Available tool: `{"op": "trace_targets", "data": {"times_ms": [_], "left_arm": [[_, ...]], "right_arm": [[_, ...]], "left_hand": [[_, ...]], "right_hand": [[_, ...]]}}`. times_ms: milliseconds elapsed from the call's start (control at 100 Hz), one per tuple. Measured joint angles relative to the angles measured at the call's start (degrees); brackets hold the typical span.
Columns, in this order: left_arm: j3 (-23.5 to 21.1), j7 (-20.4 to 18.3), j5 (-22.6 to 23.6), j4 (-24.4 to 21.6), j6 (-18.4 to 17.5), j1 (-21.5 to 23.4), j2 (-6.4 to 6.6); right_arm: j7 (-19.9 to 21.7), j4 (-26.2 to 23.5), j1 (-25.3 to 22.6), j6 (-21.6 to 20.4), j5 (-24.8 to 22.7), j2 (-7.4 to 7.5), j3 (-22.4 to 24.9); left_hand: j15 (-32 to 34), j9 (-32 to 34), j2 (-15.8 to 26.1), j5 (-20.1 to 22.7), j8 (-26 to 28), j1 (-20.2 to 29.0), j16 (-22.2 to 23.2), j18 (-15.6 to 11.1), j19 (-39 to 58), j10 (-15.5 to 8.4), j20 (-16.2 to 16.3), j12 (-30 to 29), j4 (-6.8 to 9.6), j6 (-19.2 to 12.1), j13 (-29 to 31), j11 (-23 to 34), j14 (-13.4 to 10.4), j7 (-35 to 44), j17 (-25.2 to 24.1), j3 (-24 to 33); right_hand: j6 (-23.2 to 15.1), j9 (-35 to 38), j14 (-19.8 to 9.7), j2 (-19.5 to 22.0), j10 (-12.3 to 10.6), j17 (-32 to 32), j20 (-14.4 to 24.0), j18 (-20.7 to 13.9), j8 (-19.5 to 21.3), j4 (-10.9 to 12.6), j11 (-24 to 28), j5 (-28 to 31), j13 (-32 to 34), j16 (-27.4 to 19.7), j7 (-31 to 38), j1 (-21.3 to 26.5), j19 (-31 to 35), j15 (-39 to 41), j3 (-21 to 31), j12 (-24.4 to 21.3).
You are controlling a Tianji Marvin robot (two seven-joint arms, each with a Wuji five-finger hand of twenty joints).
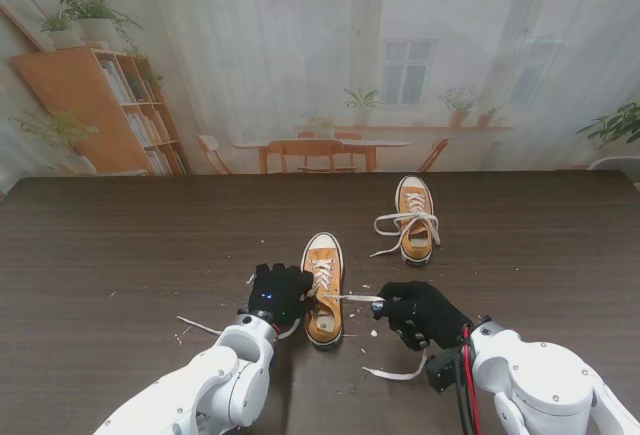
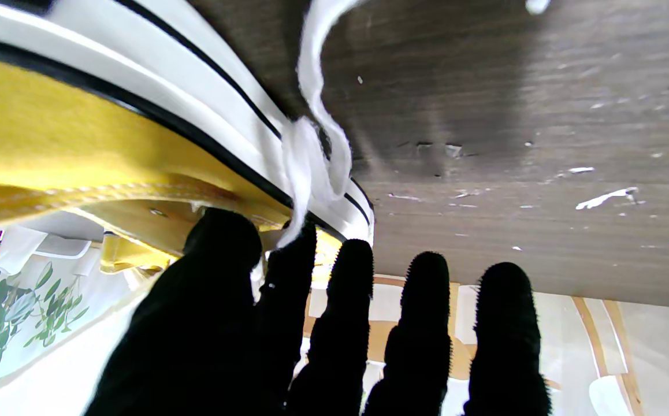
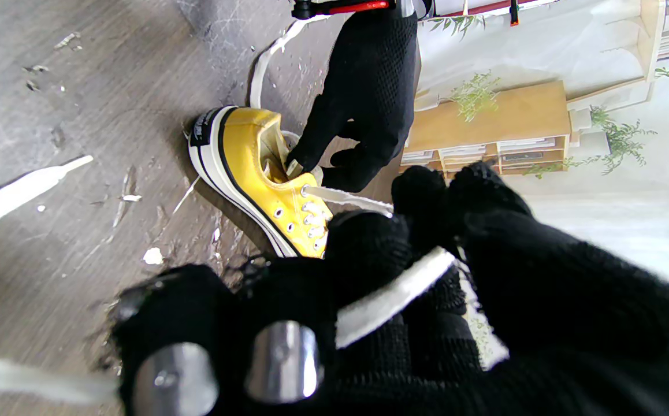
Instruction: Tie the shoelaces into a bow on the shoes
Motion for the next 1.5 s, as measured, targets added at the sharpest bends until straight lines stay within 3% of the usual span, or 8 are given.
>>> {"op": "trace_targets", "data": {"times_ms": [140,370,560,760,1070,1220,1360,1500], "left_arm": [[-2.2,0.3,-3.0,0.0,-2.3,1.3,-0.26],[-4.6,10.5,-10.3,3.2,-8.2,2.5,-2.22],[-6.3,13.7,-15.5,4.7,-12.0,3.0,-3.78],[-7.5,16.7,-28.8,6.5,-17.9,3.0,-6.42],[-6.8,17.4,-31.6,8.9,-18.8,1.1,-7.9],[-6.5,18.6,-27.8,10.2,-20.5,0.7,-8.12],[-7.6,17.3,-13.6,6.4,-16.2,3.2,-6.47],[-11.8,5.1,-9.8,-5.8,-10.5,8.9,-2.51]], "right_arm": [[0.0,0.0,0.0,-0.1,0.0,0.0,0.1],[0.1,0.1,0.0,-0.1,0.1,0.0,0.1],[0.0,0.2,0.0,0.0,0.0,0.0,0.0],[-0.4,0.2,0.0,0.1,0.0,-0.05,-0.1],[-0.5,0.2,-0.1,0.2,0.0,-0.11,0.0],[-0.5,0.1,-0.4,0.2,0.0,-0.14,0.2],[-0.6,0.1,-0.5,0.3,0.1,-0.17,0.3],[-0.7,0.2,-0.5,0.3,0.2,-0.18,0.3]], "left_hand": [[0.0,-1.1,1.7,-3.7,11.5,1.0,0.0,0.0,0.0,0.1,0.0,4.0,0.85,0.2,-0.2,4.1,-0.1,11.1,-0.8,-1.1],[5.1,0.7,1.5,-5.2,22.7,-8.7,1.5,0.0,0.7,0.8,0.3,10.9,10.85,0.7,0.4,12.8,0.1,20.1,-0.7,13.1],[7.5,6.3,0.8,-1.5,24.2,-12.8,1.5,0.0,1.3,0.8,0.7,12.4,15.32,2.1,5.5,15.0,0.1,22.4,1.6,19.0],[6.4,16.2,-0.6,5.4,24.3,-15.8,-0.1,1.8,-1.1,1.6,0.1,9.2,15.4,2.0,13.9,10.4,0.9,23.0,5.0,23.6],[6.7,27.1,-0.5,6.3,24.3,-15.1,-1.3,1.8,-3.6,2.0,-1.6,3.8,12.49,1.9,20.5,6.1,2.7,22.3,4.5,21.3],[0.4,14.1,-3.0,-2.5,7.8,-10.5,-1.6,2.0,-10.2,2.0,-4.2,2.3,4.2,1.7,9.5,1.3,5.4,9.1,-2.6,14.7],[-7.4,0.2,-3.2,-6.7,-2.3,-13.5,-2.3,2.0,-17.7,1.7,-6.5,-0.5,4.14,1.6,-2.4,-2.6,3.7,-11.7,-8.7,14.5],[-14.6,-9.8,-3.0,-8.7,-10.3,-13.6,-3.6,0.6,-31.9,1.7,-6.2,-3.7,5.09,1.7,-9.9,-9.0,1.8,-26.9,-11.7,9.5]], "right_hand": [[0.0,0.0,0.0,0.0,0.0,0.0,0.0,0.0,0.0,0.0,0.0,0.0,0.0,0.0,0.0,0.0,0.0,0.0,0.0,0.0],[0.0,0.0,0.0,0.0,0.0,0.0,0.0,0.0,0.0,0.0,0.0,0.0,0.0,0.0,0.0,0.0,0.0,0.0,0.0,0.0],[0.0,0.0,0.0,0.0,0.0,0.0,0.0,0.0,0.0,0.0,0.0,0.0,0.0,0.0,0.0,0.0,0.0,0.0,0.0,0.0],[0.0,0.0,0.0,0.3,0.0,0.0,0.0,0.0,0.0,0.0,0.0,0.0,0.0,0.0,0.0,0.0,0.0,0.0,0.0,0.0],[0.0,0.0,0.0,0.3,0.0,0.0,0.0,0.0,0.0,0.0,0.1,0.0,0.0,0.0,0.0,0.0,0.0,0.0,0.0,0.0],[0.1,0.0,0.0,0.9,0.0,0.0,0.0,0.0,0.0,0.0,0.1,0.0,0.0,0.0,0.0,0.6,0.0,0.0,-1.7,0.0],[0.1,0.0,0.0,0.9,0.0,0.0,0.0,0.0,0.0,0.6,0.1,0.0,0.0,0.0,0.0,0.6,0.0,0.0,-1.7,0.0],[0.1,0.0,0.0,0.9,0.0,0.0,0.0,0.0,0.0,0.6,0.1,0.0,0.0,0.0,0.0,0.6,0.0,0.0,-1.7,0.0]]}}
